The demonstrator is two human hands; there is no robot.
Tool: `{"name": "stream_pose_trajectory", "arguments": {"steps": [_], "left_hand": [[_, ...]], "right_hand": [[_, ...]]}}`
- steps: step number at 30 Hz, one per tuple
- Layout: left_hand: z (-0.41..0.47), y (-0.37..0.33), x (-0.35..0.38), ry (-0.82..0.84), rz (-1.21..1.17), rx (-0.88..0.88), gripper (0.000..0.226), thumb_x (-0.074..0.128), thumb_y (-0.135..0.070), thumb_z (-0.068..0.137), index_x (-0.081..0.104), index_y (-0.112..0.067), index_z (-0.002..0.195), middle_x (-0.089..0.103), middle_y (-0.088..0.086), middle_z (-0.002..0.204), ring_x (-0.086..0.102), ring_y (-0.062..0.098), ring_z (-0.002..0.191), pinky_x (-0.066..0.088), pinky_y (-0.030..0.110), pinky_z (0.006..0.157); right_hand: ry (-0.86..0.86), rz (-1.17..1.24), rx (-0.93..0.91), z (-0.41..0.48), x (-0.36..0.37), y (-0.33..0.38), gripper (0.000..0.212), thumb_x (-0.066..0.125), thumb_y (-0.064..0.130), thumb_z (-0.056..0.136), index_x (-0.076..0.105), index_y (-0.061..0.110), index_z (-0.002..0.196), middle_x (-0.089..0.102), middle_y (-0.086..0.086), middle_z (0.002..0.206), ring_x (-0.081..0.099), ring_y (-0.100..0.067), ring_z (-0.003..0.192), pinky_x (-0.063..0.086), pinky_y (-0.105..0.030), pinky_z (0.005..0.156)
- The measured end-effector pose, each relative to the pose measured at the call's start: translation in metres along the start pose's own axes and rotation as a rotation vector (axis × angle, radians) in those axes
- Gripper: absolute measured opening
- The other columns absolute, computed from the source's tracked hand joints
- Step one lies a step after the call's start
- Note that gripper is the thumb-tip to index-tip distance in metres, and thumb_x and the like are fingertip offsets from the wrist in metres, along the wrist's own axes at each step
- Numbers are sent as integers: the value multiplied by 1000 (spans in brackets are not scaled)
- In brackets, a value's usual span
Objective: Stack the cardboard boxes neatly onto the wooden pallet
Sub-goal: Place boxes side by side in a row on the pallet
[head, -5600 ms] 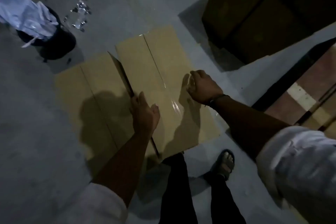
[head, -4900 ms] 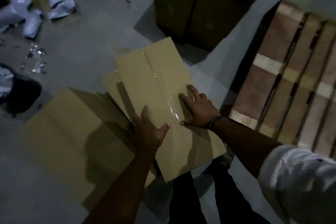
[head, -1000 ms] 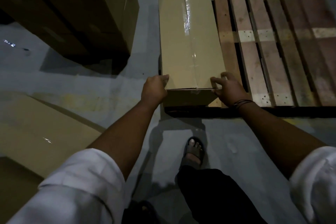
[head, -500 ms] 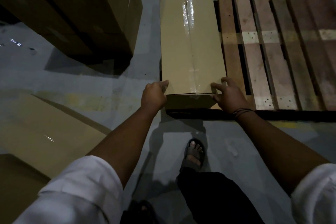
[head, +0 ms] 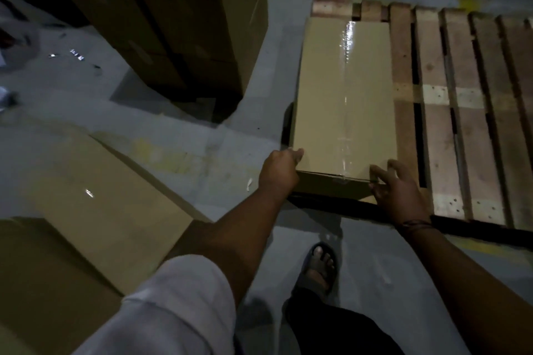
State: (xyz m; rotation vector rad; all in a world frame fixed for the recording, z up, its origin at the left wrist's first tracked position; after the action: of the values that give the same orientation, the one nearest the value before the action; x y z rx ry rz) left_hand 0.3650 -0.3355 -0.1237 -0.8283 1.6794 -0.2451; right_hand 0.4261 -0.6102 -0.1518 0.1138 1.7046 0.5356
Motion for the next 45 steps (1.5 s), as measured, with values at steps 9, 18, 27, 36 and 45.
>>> {"name": "stream_pose_trajectory", "arguments": {"steps": [9,18,27,36,45], "left_hand": [[-1,-1,7,63,93,35,80,53,14,85,41,-25,154,39,11,158,56,30,126,50,35,100],[-8,3,6,103,33,26,77,55,11,88,42,-28,153,40,10,159,52,31,132,48,37,106],[-9,2,4,102,40,59,75,56,10,88,43,-26,153,45,10,155,55,31,128,49,38,106],[-12,-1,4,105,52,55,77,55,11,88,39,-25,154,39,11,158,55,29,129,48,35,106],[-29,-21,8,121,135,40,82,67,-22,94,19,-19,160,-3,14,169,34,34,143,40,41,111]], "right_hand": [[7,-28,108,-7,3,15,51,79,26,85,63,16,132,40,-20,150,48,-44,128,46,-48,103],[-73,-12,113,-16,2,14,39,79,11,82,72,14,120,51,-22,140,59,-47,113,52,-48,98],[-85,-29,86,-18,-8,22,35,78,7,84,72,8,119,51,-26,137,61,-42,110,39,-32,95],[-46,-26,146,-21,-3,19,38,76,14,87,70,15,124,48,-21,145,52,-44,124,46,-44,102],[45,-89,145,-32,-16,35,40,72,29,90,62,23,128,39,-19,153,37,-43,136,44,-51,105]]}}
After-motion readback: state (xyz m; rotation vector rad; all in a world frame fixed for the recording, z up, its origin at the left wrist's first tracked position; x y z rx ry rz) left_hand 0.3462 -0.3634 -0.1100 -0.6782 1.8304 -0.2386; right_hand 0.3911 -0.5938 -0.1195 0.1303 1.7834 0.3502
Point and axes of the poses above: each hand's wrist, its own z-axis towards the middle knuckle, its own x-axis out of the palm, y = z × x, the point moved 1 cm from there along z, towards the middle knuckle
